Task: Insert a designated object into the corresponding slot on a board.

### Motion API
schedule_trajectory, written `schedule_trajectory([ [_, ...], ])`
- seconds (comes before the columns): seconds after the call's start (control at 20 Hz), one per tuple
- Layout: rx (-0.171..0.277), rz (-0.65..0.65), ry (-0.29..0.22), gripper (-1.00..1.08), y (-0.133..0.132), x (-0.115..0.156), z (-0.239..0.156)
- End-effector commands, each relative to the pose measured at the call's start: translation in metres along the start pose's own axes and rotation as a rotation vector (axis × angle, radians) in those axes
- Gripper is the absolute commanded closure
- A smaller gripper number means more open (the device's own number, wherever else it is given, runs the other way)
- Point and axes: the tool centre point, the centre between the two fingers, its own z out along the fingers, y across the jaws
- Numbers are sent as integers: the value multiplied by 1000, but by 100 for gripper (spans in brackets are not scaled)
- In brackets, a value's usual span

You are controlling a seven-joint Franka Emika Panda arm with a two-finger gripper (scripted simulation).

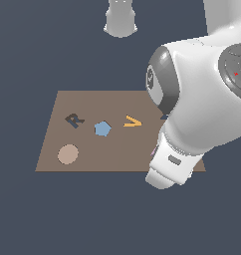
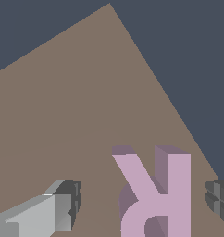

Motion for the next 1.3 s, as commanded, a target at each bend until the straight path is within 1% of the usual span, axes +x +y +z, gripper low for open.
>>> schedule_trajectory([
  [0.0,0,1,0,-92,0,0,4],
  [0.05,0,1,0,108,0,0,4],
  [0.75,-1,2,0,108,1,-2,4],
  [1.0,-1,7,0,108,3,-14,3],
  [1.25,-1,18,0,108,7,-37,3],
])
